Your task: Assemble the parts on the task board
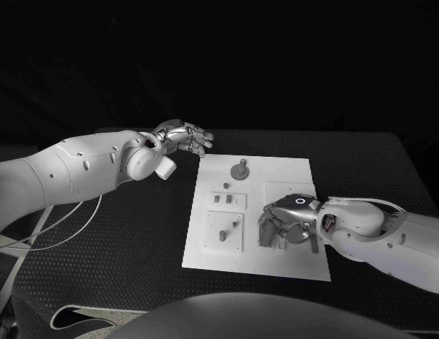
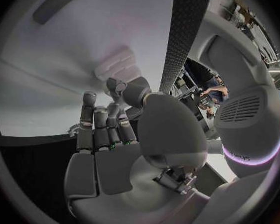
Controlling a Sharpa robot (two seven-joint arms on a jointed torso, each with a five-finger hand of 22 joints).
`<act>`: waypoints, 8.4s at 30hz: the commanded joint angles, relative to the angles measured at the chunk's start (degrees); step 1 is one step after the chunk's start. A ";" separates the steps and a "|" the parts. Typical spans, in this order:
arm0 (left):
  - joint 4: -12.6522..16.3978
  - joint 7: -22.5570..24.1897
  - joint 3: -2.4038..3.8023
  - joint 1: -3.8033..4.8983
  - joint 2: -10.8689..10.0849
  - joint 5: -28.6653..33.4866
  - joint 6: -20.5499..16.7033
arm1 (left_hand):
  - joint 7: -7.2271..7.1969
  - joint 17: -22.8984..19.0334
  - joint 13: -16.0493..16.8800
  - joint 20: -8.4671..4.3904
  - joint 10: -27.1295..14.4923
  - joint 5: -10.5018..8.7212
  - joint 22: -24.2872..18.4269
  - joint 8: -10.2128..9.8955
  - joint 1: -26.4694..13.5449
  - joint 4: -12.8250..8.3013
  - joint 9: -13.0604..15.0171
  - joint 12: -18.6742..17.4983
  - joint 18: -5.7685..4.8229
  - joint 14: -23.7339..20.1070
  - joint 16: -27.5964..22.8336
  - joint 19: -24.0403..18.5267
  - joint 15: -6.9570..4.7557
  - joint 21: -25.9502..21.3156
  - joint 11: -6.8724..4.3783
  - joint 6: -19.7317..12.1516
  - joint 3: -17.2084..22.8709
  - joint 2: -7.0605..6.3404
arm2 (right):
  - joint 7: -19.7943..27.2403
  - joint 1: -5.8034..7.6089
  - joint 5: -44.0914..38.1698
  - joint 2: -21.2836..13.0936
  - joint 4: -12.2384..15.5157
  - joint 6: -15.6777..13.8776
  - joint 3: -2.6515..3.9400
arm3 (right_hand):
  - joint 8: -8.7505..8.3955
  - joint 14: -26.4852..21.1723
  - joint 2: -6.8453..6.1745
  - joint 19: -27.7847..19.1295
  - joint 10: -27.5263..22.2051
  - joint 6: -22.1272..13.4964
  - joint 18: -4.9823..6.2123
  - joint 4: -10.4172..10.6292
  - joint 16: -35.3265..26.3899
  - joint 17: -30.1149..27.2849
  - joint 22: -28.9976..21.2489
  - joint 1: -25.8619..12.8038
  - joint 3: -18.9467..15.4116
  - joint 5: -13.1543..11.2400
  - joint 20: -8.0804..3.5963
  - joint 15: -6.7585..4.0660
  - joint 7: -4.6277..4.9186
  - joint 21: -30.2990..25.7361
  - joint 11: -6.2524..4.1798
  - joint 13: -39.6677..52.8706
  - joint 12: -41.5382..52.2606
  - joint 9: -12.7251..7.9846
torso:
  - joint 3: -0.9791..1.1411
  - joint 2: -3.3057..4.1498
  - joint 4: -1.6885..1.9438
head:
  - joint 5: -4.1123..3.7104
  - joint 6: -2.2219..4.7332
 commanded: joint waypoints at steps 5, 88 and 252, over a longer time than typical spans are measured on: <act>0.09 0.27 0.03 0.06 0.02 -0.10 0.40 | -0.04 0.09 -0.06 0.08 -0.43 -0.01 0.07 0.15 -0.09 0.19 -0.07 -0.26 0.85 0.03 -0.34 -0.09 0.45 -0.35 0.15 -0.54 -0.17 -0.27 | 0.68 -0.02 -0.40 0.23 0.72 -2.97 0.09 | -0.72 -0.26 -0.21 -0.06 -0.23 -5.11 -0.12 -0.03 1.37 -0.08 0.80 0.65 0.41 -0.25 0.15 0.31 -4.53 -0.18 0.29 -0.10 -0.14 -1.86 | -0.01 0.01 0.04 | 0.08 0.00; 1.12 -0.50 0.02 0.48 0.15 -0.30 0.13 | -0.04 0.33 -0.05 0.11 -0.39 -0.02 0.15 0.31 -0.04 0.16 -0.06 -0.20 0.85 0.08 -0.47 -0.06 0.46 -0.41 0.13 -0.57 -0.25 -0.44 | -40.39 2.60 24.23 1.58 8.13 9.45 0.08 | 17.77 21.29 -8.32 16.64 20.23 17.71 -0.12 29.90 0.34 1.05 -1.37 -35.00 -15.14 -1.33 -10.39 -9.50 -1.11 3.14 -9.18 -1.66 -0.42 5.54 | -0.15 0.05 0.06 | -0.39 0.00; 1.07 -2.20 -0.11 0.77 0.20 -0.70 1.89 | 0.03 0.80 -0.09 0.17 -0.57 -0.03 0.26 0.50 0.09 0.40 -0.14 -0.22 0.86 0.00 -0.89 -0.14 0.54 -0.65 0.20 -0.87 -0.17 -0.79 | -35.92 5.81 36.49 8.09 -3.53 22.33 0.07 | 16.29 22.20 10.92 17.62 23.35 19.76 -0.12 -0.06 -1.34 2.24 0.79 -32.12 -17.27 -0.91 -9.11 -9.30 -1.19 1.50 -9.20 8.70 -7.02 4.63 | 0.01 0.00 0.03 | -0.64 0.00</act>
